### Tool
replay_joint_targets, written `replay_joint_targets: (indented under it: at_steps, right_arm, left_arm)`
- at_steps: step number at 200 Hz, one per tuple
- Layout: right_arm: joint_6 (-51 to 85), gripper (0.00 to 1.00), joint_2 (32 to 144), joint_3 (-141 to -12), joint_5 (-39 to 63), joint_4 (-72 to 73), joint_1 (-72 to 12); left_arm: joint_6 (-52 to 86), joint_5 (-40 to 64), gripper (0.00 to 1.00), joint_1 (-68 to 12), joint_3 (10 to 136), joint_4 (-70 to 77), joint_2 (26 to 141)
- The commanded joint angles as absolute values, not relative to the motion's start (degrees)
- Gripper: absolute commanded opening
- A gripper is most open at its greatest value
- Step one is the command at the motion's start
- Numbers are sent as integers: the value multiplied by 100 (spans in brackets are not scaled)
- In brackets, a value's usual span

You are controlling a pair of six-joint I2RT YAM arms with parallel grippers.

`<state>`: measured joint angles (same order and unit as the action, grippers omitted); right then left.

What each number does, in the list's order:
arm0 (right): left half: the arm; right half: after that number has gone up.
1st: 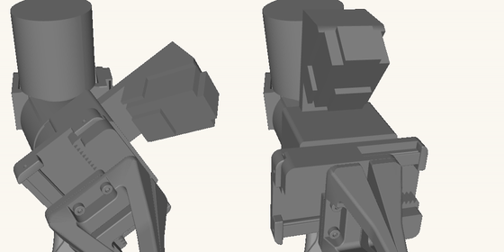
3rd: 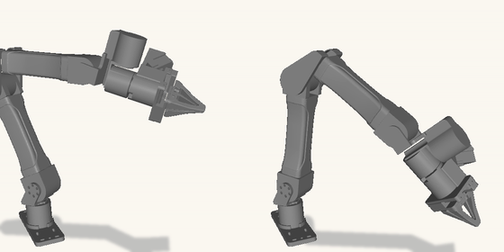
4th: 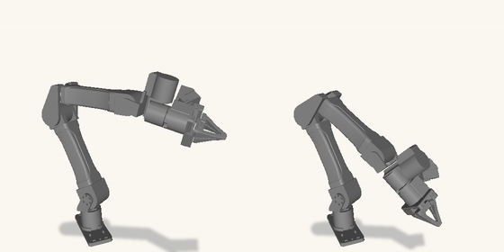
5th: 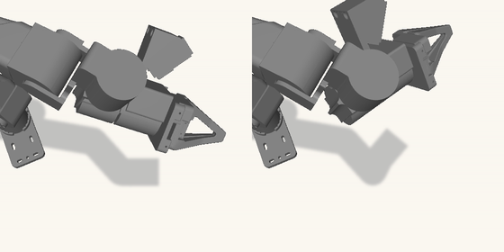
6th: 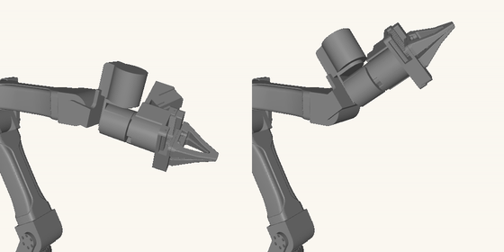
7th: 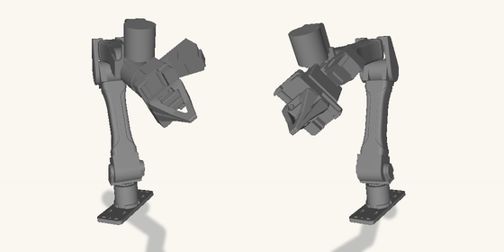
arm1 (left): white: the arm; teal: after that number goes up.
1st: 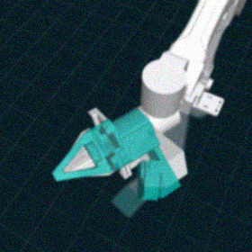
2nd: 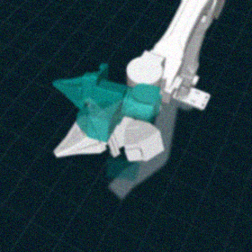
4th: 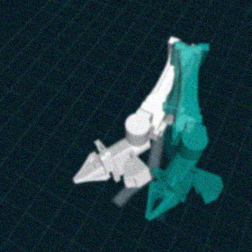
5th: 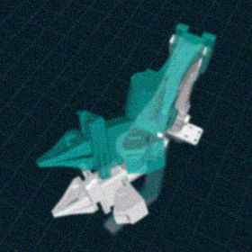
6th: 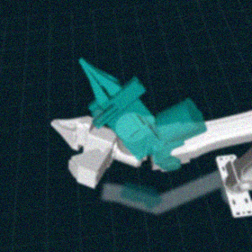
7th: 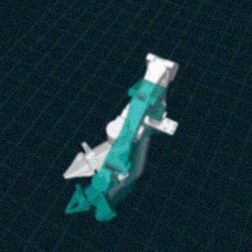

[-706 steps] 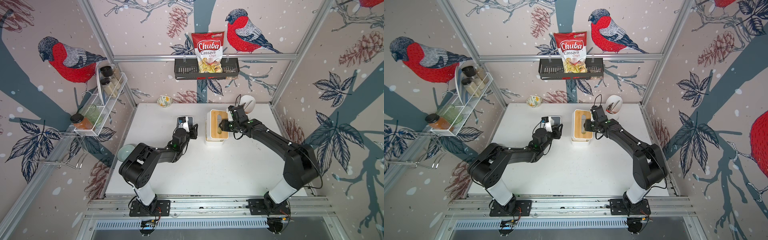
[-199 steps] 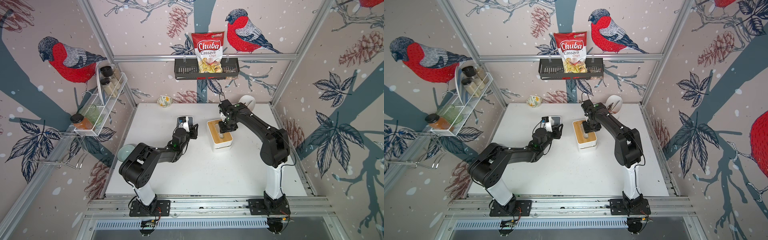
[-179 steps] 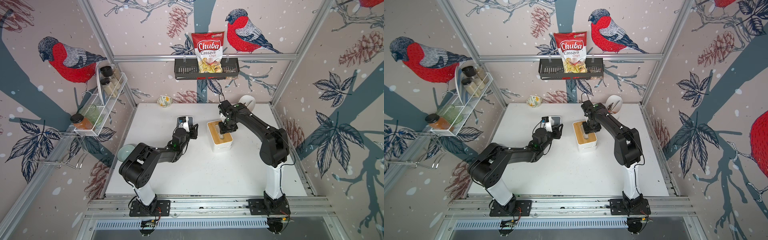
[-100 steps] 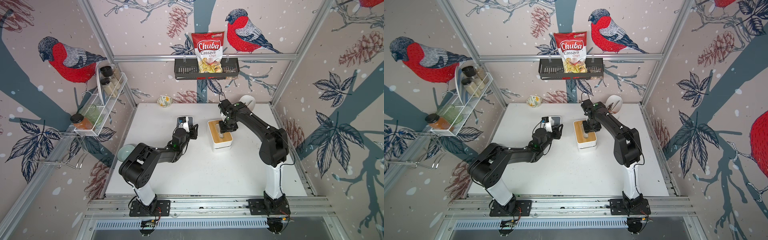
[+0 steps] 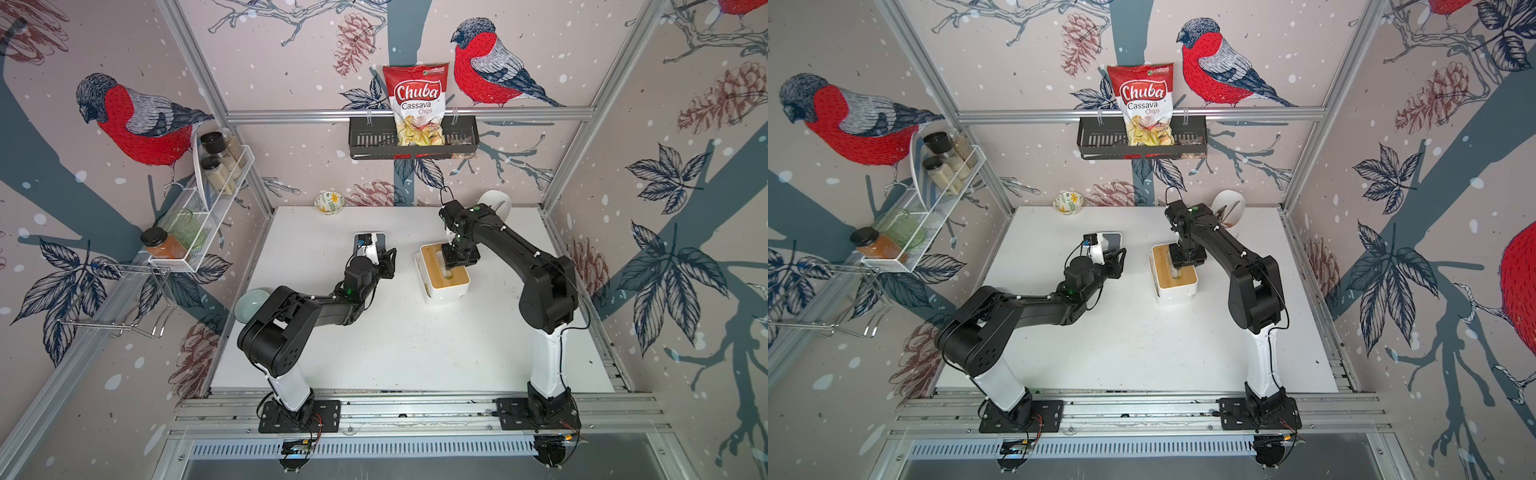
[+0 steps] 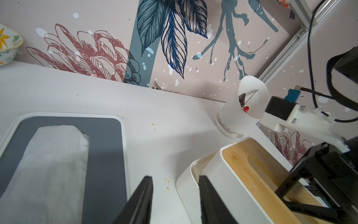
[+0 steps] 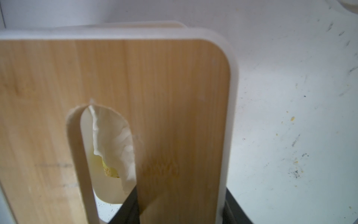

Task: Put the tissue paper into the tissue box
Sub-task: Close the box lid on the tissue box.

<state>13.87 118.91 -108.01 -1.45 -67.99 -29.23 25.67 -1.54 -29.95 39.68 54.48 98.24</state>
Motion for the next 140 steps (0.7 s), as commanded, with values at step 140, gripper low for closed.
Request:
replay_joint_targets:
  at_steps: [140]
  right_arm:
    - [1397,33,11908,-10715,35,-6819,-3208]
  left_arm:
    - [2590,-92,43,-2970,4056,5646,9907]
